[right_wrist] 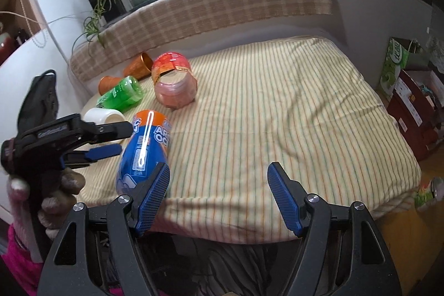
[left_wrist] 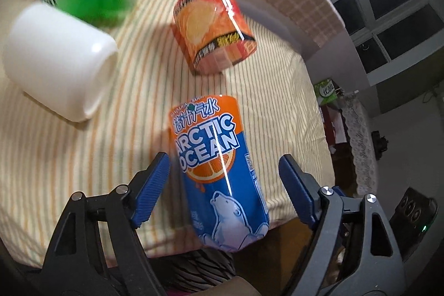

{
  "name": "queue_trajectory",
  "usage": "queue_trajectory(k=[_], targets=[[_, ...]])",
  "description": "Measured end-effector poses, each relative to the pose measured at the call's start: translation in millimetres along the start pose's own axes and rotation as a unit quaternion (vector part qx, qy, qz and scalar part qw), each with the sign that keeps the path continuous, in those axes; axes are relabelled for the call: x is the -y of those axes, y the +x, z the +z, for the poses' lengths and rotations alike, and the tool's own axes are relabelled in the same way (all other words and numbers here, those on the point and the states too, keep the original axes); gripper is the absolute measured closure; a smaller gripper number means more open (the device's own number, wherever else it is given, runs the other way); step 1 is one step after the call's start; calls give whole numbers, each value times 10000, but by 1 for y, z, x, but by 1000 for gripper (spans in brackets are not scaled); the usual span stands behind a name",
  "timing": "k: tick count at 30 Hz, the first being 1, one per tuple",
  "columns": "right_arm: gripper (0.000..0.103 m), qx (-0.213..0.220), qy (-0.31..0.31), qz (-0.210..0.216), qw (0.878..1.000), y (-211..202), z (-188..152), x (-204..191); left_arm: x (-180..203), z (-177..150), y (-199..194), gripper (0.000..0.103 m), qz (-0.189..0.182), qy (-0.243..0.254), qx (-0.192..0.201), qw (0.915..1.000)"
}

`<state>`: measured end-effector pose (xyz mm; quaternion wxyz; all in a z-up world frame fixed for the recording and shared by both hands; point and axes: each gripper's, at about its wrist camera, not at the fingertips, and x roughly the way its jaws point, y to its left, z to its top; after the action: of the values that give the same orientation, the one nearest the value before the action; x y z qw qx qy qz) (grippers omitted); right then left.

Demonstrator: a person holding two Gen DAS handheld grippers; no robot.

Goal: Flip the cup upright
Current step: 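Close the left tool on the blue cup while the right tool releases it, then rotate the blue cup upright with the left tool, opening facing up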

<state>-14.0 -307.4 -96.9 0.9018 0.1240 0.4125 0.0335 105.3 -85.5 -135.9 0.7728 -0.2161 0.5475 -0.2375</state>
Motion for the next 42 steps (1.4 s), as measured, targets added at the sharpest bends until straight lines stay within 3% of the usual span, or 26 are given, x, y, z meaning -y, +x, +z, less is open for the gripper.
queue_trajectory(k=[2,13,24,32,36,42], targets=[[30,22,-6,-47,10000,0,-1,1,-3,1,8,27,-11,-97,-111,9999],[30,37,64,-174,9998,1,-3,7,-6,2,20,36,97,-24,-149,9998],[30,-22,91,-199,9998,6,-4,7,16,-2,-5,38,468,640,500,9956],[30,-41,73,-200,9998,7,-4,7,38,-3,-17,39,1017,1378,1164,9783],[30,-38,112,-226,9997,7,-4,8,49,-4,-14,40,1367,1779,1515,9627],[30,-49,134,-253,9996,7,-4,9,58,-9,-5,40,1629,2142,1640,9490]])
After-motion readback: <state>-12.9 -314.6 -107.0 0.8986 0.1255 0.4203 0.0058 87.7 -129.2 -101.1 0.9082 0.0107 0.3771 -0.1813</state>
